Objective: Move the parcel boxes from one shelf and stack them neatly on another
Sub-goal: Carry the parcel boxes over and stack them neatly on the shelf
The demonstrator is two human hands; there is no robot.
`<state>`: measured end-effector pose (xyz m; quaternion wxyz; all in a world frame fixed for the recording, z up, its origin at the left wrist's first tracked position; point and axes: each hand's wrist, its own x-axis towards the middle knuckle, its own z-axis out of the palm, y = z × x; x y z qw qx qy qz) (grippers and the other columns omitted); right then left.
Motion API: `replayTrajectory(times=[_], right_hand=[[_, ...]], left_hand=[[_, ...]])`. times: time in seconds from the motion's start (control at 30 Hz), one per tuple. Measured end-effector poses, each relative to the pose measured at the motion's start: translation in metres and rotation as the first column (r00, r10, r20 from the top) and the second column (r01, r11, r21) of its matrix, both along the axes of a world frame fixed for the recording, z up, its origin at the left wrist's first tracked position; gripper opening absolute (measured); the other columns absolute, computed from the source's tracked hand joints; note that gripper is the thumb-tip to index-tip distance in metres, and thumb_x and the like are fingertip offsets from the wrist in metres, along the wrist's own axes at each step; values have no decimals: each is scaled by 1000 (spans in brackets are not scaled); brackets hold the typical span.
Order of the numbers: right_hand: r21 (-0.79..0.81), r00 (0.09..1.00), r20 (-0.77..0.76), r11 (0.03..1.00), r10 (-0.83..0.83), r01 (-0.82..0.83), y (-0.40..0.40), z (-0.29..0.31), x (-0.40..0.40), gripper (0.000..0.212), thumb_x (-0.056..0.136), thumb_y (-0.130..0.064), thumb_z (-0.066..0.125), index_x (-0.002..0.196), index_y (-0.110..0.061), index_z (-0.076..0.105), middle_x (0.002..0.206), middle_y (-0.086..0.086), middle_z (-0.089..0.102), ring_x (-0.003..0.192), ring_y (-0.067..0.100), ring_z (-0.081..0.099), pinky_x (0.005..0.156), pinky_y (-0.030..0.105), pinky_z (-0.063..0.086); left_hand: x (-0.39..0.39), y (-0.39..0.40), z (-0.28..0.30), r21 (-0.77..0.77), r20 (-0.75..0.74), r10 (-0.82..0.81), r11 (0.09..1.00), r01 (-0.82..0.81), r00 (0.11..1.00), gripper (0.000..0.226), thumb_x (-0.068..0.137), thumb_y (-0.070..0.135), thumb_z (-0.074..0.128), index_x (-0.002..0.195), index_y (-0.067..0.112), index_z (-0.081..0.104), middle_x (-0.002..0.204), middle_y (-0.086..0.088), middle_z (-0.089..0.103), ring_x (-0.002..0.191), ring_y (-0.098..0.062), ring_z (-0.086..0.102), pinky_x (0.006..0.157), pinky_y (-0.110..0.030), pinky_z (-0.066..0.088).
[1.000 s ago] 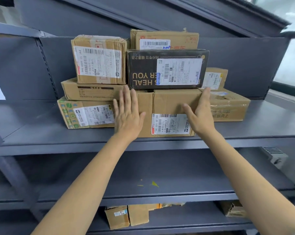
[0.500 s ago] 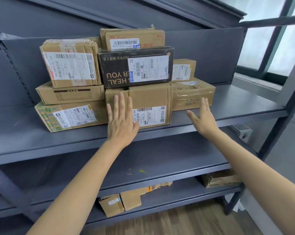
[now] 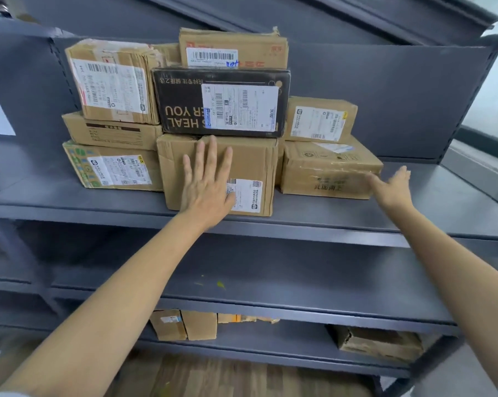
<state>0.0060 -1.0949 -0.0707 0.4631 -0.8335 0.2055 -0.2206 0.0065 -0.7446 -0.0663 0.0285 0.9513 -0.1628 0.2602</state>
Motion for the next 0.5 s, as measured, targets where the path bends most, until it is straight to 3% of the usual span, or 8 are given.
replayTrajectory(times=[0.07,0.17,0.23,0.3,0.5], right_hand=[[92,998,-28,994,60,-57,-12,-1,12,87,91,-40,57,152,-7,5,158,10,13,144,25,20,113,34,21],[137,989,-6,979,151,-149,-13,-13,25,64,90,-35,60,144,-15,33,140,4,47,124,22,46,98,31,36],[144,984,44,973,173,-178,-11,-18,30,58,91,-30,60,141,-16,35,136,3,50,116,19,47,94,28,35],[137,978,61,968,202,-209,-13,-18,31,57,92,-28,59,141,-17,33,137,3,49,121,21,47,96,28,35],[125,963,21,955,268,-268,-17,-22,32,62,92,-28,59,142,-17,25,133,1,47,114,18,44,98,31,34]], left_hand=[[3,-3,-2,-11,3,23,1000,-23,1000,89,92,36,48,139,16,-25,153,-19,-23,142,-37,-20,115,-53,-9],[5,-5,-8,-22,15,28,999,-28,999,92,90,33,53,140,13,-22,153,-19,-21,142,-37,-19,114,-50,-9],[8,-7,-8,-22,18,27,999,-26,999,93,89,31,55,140,10,-20,153,-21,-19,141,-39,-18,114,-49,-9],[11,-11,-8,-27,13,36,999,-36,999,94,88,31,56,141,8,-18,153,-23,-19,141,-41,-19,114,-49,-9],[12,-18,-13,-38,-27,42,998,-43,999,95,88,31,56,141,6,-19,144,-18,-31,139,-43,-21,115,-52,-8]])
